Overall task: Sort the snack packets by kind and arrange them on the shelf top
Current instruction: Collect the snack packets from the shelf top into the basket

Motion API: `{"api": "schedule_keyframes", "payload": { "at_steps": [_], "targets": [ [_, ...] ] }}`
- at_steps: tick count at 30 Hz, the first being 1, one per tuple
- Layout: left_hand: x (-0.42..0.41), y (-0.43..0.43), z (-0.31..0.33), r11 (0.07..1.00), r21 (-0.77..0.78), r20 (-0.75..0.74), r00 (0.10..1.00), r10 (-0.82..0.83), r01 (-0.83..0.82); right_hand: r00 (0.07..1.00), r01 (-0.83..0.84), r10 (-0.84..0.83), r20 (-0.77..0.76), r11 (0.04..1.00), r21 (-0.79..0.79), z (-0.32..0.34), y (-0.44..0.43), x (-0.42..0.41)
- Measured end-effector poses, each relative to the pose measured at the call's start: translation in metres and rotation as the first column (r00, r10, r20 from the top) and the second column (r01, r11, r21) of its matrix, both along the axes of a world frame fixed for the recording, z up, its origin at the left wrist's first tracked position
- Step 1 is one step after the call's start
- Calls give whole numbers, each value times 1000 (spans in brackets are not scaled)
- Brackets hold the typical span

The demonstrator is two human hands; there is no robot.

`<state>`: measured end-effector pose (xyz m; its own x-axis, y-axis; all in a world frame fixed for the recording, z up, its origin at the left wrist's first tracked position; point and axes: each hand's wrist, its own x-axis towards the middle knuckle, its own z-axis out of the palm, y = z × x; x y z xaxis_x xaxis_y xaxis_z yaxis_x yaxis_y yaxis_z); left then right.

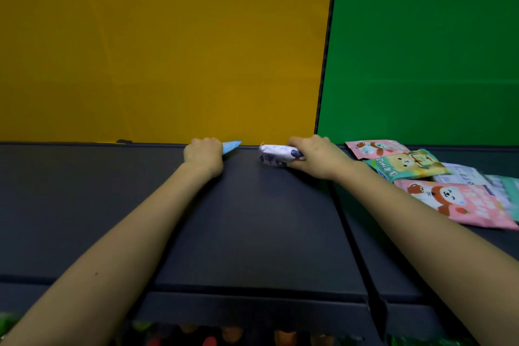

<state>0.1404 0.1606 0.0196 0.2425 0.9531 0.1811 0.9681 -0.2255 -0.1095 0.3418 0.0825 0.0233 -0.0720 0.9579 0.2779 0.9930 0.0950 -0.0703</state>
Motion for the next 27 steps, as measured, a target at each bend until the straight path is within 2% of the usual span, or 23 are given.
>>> {"api": "schedule_keyframes", "payload": {
  "at_steps": [2, 4, 5, 6, 8, 10, 12, 14, 18, 21, 27],
  "targets": [
    [-12, -4, 3, 999, 38, 97, 995, -22, 18, 988, -17, 17, -156, 1000, 0, 5, -16, 0],
    [-25, -10, 10, 997, 76, 271, 961, -51, 32, 932, -29, 21, -362, 999, -16, 10, -30, -2],
    [-31, -16, 14, 994, 109, 379, 923, -71, 32, 864, -51, 23, -502, 998, -42, 12, -36, -4],
    [-38, -22, 18, 991, 135, 493, 866, -87, 22, 753, -94, 28, -658, 993, -65, 15, -43, -9],
    [-54, -38, 23, 991, 135, 729, 677, -105, 8, 464, -193, 11, -886, 977, -89, 19, -56, -21],
    [-73, -61, 25, 996, 62, 916, 393, -82, 64, 222, -257, -34, -974, 962, -92, 23, -68, -35],
    [-94, -92, 22, 996, 36, 981, 187, -49, 77, 62, -303, -68, -996, 949, -84, 26, -82, -50],
    [-115, -127, 16, 999, 42, 996, 78, -43, 18, -30, -351, -83, -996, 934, -67, 26, -95, -69],
    [-162, -204, -1, 990, 54, 998, -25, -58, -127, -47, -486, -86, -995, 872, -52, 17, -119, -121],
    [-207, -262, -20, 965, 18, 992, -117, -50, -261, -57, -608, -138, -989, 790, -75, 2, -136, -175],
    [-313, -381, -71, 819, -111, 979, -203, -7, -563, 77, -794, -220, -972, 576, -194, -45, -172, -307]
  ]
}}
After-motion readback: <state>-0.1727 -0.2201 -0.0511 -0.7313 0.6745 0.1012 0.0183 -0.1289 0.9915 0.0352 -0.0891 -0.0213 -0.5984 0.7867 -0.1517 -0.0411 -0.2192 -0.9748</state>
